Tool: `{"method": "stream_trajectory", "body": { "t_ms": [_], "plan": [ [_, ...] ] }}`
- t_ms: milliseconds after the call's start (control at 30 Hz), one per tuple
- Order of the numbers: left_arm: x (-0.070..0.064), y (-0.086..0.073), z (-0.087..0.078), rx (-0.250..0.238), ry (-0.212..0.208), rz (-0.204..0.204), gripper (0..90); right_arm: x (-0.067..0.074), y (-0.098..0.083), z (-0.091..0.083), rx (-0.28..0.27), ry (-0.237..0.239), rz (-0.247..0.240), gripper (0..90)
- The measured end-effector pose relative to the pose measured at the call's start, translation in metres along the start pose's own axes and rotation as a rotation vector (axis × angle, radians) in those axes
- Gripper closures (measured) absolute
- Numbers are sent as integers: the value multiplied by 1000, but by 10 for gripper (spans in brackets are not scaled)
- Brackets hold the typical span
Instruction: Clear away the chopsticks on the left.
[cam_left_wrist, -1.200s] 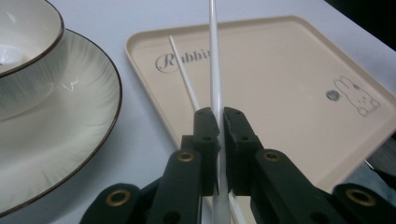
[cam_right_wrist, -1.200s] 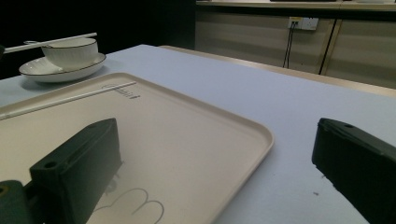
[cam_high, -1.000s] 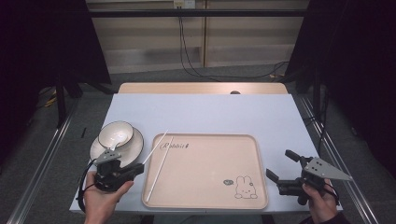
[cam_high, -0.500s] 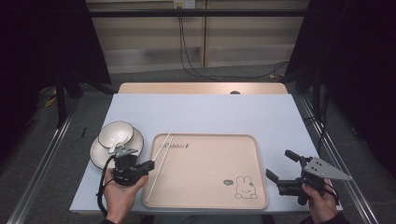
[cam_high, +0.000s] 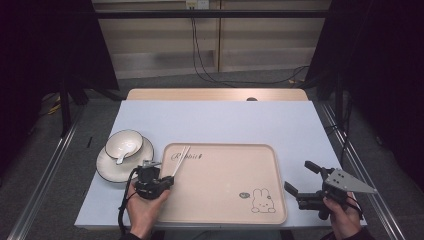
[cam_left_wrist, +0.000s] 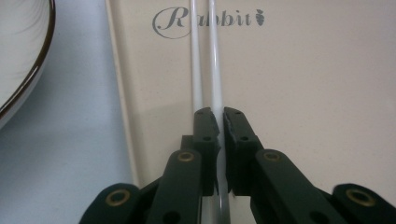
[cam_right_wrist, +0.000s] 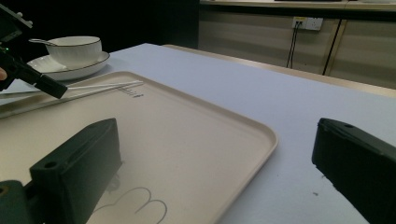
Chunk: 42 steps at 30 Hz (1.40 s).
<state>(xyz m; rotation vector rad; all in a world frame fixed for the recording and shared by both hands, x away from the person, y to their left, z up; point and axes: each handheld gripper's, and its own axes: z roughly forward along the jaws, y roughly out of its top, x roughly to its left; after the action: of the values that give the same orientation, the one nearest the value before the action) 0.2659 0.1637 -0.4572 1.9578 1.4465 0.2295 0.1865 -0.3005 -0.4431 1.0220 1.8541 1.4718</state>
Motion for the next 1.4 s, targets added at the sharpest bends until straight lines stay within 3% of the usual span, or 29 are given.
{"method": "stream_trajectory", "body": {
  "t_ms": [133,400,667,900,1033,1233,1300,1367,1400],
  "plan": [
    [-1,-1,4,6,-2,-18,845,0,0,0,1,8,3,7],
    [-4,-1,10,31,-6,6,840,0,0,0,2,1,2,7],
    [-2,-1,11,27,-25,-5,817,0,0,0,8,10,-1,8],
    [0,-1,10,19,-63,33,764,0,0,1,5,13,7,18],
    [2,0,6,-29,-80,67,636,1,0,0,5,21,-3,16],
    [-2,0,-19,-165,-125,154,419,0,0,0,2,9,-1,16],
    [0,0,-26,-206,-168,166,353,0,0,0,4,8,2,16],
    [1,0,-29,-222,-177,180,255,1,0,0,-1,4,4,16],
    [6,-2,-35,-231,-235,216,222,1,0,0,1,9,1,16]
  ]
}}
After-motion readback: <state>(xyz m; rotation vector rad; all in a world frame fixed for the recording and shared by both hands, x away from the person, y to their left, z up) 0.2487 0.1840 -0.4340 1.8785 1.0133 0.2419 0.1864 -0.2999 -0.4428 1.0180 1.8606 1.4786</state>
